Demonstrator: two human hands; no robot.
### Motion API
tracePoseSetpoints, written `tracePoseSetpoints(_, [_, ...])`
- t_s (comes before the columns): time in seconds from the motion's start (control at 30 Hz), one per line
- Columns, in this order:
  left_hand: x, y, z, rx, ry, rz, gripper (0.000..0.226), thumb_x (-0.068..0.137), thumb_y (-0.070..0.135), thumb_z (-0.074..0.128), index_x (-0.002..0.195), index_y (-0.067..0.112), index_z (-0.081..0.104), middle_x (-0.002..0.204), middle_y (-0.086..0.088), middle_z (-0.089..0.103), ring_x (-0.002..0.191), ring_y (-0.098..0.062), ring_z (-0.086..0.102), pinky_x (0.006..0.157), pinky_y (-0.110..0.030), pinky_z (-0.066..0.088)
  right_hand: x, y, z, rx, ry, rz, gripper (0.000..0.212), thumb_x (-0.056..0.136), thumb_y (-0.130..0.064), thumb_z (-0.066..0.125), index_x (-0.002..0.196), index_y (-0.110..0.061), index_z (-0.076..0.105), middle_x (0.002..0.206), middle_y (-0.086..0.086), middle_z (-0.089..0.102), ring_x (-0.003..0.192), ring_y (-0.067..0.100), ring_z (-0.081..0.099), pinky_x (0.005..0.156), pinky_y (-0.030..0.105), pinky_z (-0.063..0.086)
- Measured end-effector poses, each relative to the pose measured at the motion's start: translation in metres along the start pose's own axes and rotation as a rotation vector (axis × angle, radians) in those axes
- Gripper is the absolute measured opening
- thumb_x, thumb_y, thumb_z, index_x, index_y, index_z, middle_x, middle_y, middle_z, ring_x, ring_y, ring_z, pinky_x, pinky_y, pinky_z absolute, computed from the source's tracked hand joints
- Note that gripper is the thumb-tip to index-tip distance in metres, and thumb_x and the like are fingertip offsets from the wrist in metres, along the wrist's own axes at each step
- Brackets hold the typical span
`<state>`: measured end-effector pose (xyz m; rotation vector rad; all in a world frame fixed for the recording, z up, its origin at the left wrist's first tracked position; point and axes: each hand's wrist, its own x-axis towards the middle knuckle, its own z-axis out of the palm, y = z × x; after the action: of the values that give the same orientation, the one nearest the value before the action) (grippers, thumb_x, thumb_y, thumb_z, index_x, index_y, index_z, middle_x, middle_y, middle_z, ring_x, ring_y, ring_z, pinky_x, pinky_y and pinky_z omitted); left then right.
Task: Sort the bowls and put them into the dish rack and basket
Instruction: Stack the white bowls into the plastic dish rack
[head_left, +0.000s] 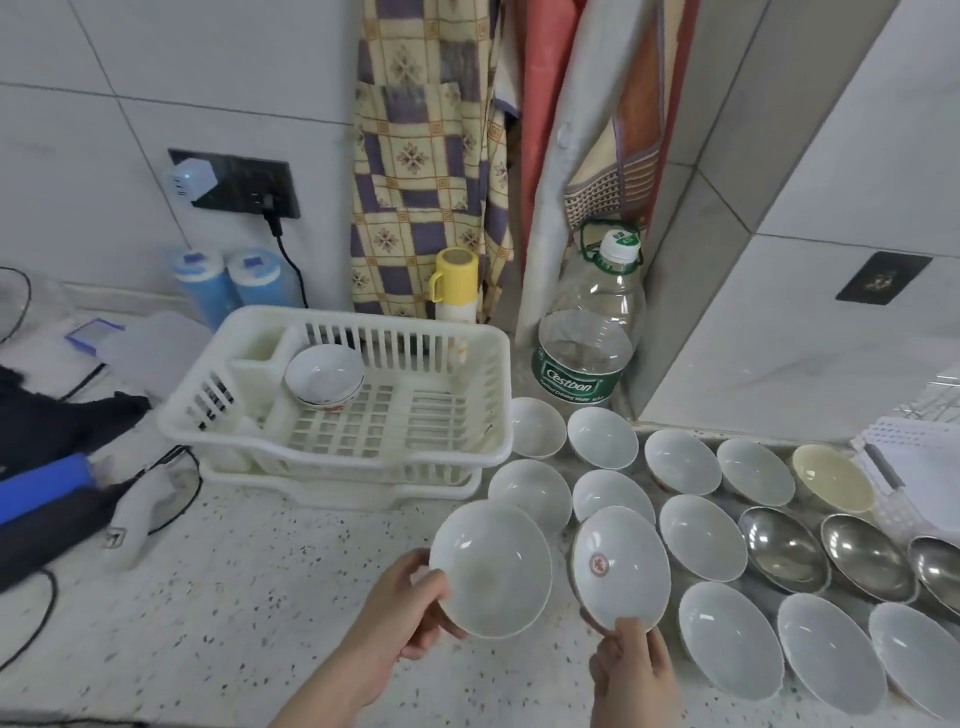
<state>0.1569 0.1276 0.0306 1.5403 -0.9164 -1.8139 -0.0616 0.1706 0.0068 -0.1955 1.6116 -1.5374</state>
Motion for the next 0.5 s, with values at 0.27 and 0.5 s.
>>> tracePoseSetpoints(0.27, [-0.012,0.052,-0.087,-0.164,0.184,0.214,0.031,0.087,0.009,0.047,0.115,0.014,0.06,0.074,-0.028,0.07,0.042,-0.016,0.029,0.041,-0.023,0.02,-0.022,-0.049,0.098,0.016,-0.27,-0.129,0.031,0.096,0.002,0.043,0.069,-0.012,0.045,0.056,0.008,0.042,0.04,0.002,0.041,0.04,0.017,0.02])
tracePoseSetpoints(0.5, [0.005,0.086,-0.168,-0.263,0.332,0.325,0.024,0.089,0.008,0.047,0.108,0.008,0.06,0.071,-0.026,0.07,0.038,-0.012,0.03,0.036,-0.02,0.023,-0.031,-0.055,0.188,-0.05,-0.355,-0.032,0.014,0.094,-0.007,0.049,0.082,-0.004,0.055,0.077,0.021,0.074,0.036,0.006,0.02,0.035,0.017,0.021])
